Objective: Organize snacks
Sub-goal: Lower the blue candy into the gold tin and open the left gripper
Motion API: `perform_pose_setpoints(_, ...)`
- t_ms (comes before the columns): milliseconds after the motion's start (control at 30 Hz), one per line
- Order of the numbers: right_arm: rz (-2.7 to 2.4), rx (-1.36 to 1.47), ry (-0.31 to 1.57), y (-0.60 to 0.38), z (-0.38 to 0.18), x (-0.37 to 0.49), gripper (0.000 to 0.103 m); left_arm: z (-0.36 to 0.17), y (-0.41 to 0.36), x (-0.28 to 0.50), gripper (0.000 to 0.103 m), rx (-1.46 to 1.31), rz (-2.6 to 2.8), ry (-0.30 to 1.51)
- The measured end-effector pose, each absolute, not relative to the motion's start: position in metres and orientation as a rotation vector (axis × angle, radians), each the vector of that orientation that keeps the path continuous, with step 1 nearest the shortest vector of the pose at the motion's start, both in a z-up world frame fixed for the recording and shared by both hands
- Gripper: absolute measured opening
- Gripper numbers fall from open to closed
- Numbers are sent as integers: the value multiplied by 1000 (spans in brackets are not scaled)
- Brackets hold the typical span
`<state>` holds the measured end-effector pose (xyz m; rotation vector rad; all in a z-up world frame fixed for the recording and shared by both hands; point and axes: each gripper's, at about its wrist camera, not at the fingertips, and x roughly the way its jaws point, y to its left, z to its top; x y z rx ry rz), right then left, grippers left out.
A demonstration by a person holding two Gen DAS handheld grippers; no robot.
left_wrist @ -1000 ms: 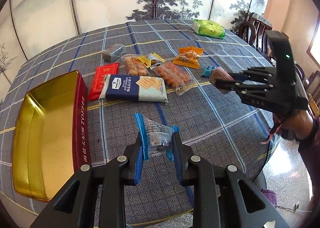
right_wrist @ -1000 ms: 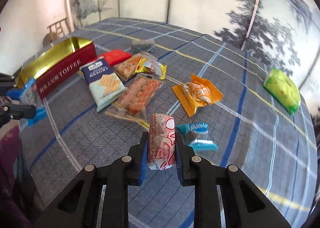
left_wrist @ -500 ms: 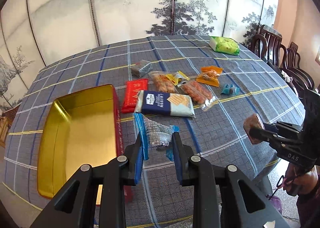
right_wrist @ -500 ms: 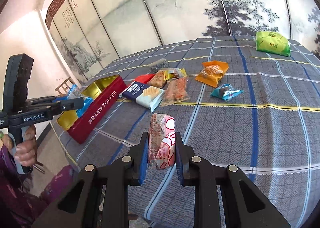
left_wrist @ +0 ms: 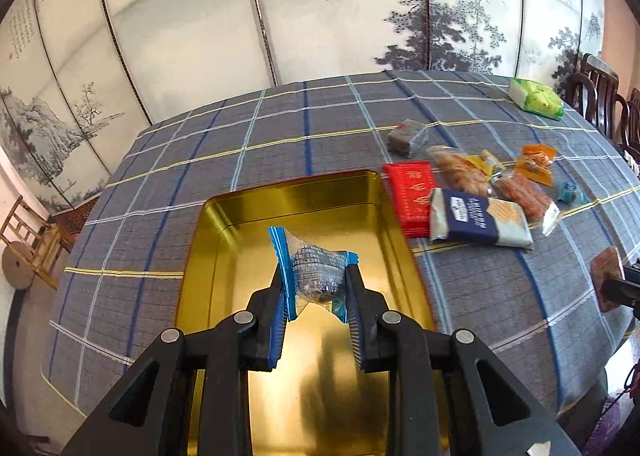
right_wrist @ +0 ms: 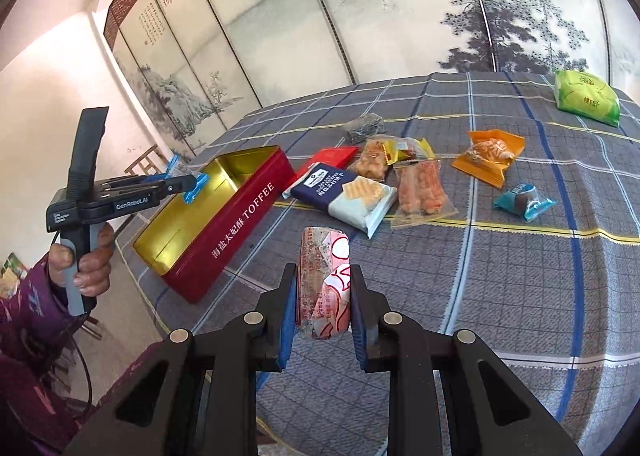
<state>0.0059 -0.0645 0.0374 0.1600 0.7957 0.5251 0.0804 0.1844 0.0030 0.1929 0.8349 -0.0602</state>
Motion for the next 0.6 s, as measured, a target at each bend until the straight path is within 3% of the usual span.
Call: perform_pose_setpoints(600, 576, 133, 825, -25, 34, 26, 25, -35, 237, 173, 23, 207, 5, 979)
